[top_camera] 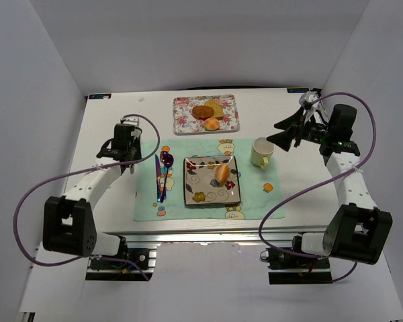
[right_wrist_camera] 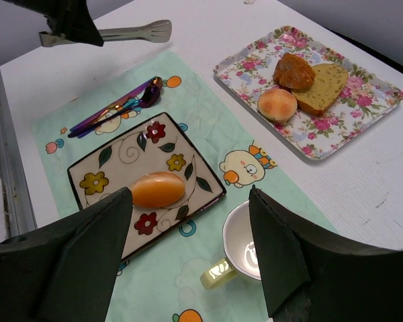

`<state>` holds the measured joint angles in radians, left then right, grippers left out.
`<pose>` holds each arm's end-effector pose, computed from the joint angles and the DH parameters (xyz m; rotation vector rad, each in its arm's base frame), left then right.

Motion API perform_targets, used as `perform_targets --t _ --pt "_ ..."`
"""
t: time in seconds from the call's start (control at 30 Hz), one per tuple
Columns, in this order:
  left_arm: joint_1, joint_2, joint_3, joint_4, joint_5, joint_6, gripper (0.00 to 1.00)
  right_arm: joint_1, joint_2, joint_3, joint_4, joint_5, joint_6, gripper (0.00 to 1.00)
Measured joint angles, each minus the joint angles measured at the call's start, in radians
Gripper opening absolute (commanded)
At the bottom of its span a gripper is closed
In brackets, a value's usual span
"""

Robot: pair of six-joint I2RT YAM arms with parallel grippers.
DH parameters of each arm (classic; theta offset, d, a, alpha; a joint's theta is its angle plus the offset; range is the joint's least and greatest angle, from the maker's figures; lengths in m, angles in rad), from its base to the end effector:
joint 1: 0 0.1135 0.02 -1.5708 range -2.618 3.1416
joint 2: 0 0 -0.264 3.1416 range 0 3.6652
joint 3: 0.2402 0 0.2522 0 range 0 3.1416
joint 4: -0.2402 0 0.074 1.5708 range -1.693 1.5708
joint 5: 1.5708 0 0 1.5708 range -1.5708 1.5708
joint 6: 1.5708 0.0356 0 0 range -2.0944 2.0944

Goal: Place the bread

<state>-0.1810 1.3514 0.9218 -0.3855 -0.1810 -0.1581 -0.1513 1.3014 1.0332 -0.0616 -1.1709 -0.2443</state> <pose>0.2815 -0.0450 0.2443 -0.0582 2.3686 0.0532 0.2866 -0.0105 0.3325 -0.8295 1.5591 0.8133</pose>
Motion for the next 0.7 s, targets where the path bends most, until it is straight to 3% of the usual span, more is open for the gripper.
perform_targets --t 0.13,0.2,0.3,0.37,0.4,0.43,0.47,0.5,0.53,0.7 --pt "0.101 0.105 -0.067 0.137 -0.019 0.144 0.01 0.0 0.0 0.007 -0.011 -0.01 -0.005 0.75" --pt "0.146 0.142 -0.091 0.217 -0.018 0.188 0.14 0.0 0.0 0.008 -0.017 -0.011 -0.008 0.75" --pt "0.201 0.176 -0.111 0.313 0.003 0.225 0.24 0.0 0.0 0.008 -0.027 -0.011 -0.023 0.75" --pt "0.229 0.207 -0.111 0.358 0.035 0.241 0.41 0.0 -0.001 0.012 -0.057 -0.01 -0.046 0.75" --pt "0.238 0.222 -0.111 0.364 0.049 0.246 0.42 0.0 -0.001 0.016 -0.072 -0.01 -0.06 0.75" --pt "0.248 0.242 -0.111 0.364 0.062 0.246 0.52 0.0 -0.001 0.023 -0.092 -0.01 -0.078 0.75" --pt "0.254 0.261 -0.111 0.359 0.069 0.247 0.82 0.0 -0.001 0.031 -0.114 -0.008 -0.093 0.76" --pt "0.26 0.278 -0.111 0.353 0.083 0.253 0.97 0.0 -0.001 0.042 -0.135 -0.006 -0.109 0.84" --pt "0.265 0.292 -0.111 0.344 0.097 0.252 0.98 0.0 -0.001 0.054 -0.158 -0.004 -0.126 0.89" --pt "0.282 0.292 -0.107 0.322 0.142 0.235 0.98 0.021 0.003 0.102 -0.243 0.069 -0.177 0.89"
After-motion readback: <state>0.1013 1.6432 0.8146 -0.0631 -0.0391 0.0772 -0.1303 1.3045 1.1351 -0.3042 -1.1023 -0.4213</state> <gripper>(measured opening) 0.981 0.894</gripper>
